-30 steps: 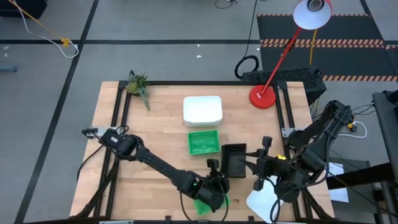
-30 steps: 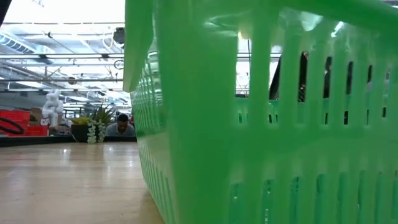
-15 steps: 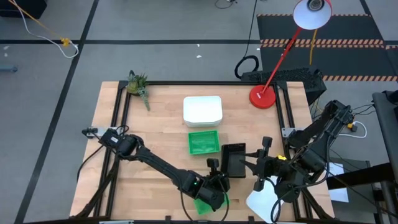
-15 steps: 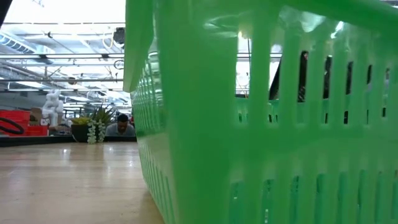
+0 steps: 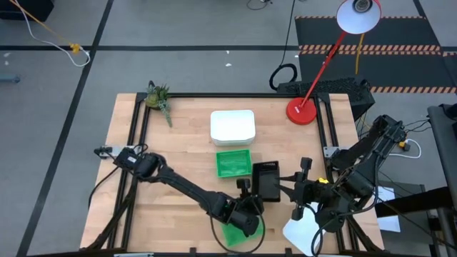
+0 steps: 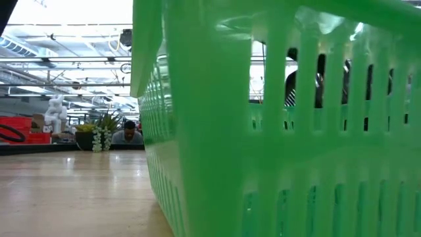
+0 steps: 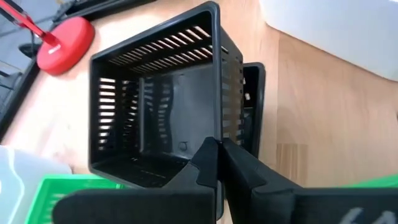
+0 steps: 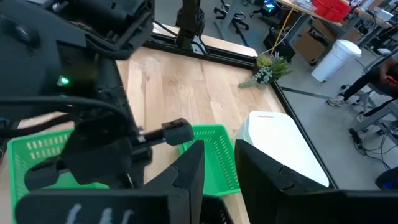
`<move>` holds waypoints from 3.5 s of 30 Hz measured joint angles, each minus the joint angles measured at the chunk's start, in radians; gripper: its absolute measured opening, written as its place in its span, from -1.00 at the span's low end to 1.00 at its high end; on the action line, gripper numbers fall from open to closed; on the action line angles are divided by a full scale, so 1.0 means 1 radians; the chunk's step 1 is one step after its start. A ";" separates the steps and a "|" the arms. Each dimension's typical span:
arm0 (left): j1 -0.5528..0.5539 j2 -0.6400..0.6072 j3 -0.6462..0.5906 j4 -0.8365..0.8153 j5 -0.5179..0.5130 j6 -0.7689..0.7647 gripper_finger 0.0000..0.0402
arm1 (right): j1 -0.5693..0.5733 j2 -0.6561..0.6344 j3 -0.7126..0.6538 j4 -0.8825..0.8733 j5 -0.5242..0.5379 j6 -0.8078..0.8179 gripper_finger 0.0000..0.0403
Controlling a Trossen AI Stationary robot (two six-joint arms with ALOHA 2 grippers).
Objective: Stack baskets by color
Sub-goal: Stack the top black bin on the bottom stacked black bins
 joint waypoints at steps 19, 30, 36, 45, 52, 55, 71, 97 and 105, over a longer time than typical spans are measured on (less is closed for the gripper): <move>-0.013 -0.035 -0.002 0.051 0.097 0.008 -0.30 | 0.000 0.000 -0.007 0.006 -0.024 0.027 -0.58; -0.167 -0.238 0.000 -0.414 -0.041 -0.193 -0.50 | -0.071 0.001 -0.176 0.152 -0.181 0.106 -0.58; -0.297 -0.238 -0.032 -0.453 -0.102 -0.298 -0.57 | -0.183 0.003 -0.289 0.366 -0.450 0.107 -0.58; -0.342 -0.237 -0.245 -0.429 -0.178 -0.394 -0.58 | -0.219 0.020 -0.444 0.437 -0.640 0.209 -0.58; -0.338 -0.236 -0.318 -0.429 -0.167 -0.491 -0.58 | -0.223 0.020 -0.549 0.582 -0.710 0.186 -0.58; -0.343 -0.236 -0.323 -0.427 -0.172 -0.517 -0.58 | -0.234 0.020 -0.569 0.613 -0.734 0.184 -0.58; -0.333 -0.236 -0.324 -0.427 -0.179 -0.536 -0.58 | -0.257 0.066 -0.569 0.613 -0.781 0.182 -0.58; -0.334 -0.236 -0.324 -0.427 -0.179 -0.544 -0.58 | -0.251 0.072 -0.568 0.527 -0.838 0.247 -0.58; -0.334 -0.236 -0.324 -0.427 -0.178 -0.543 -0.58 | -0.218 0.072 -0.568 0.502 -0.865 0.278 -0.58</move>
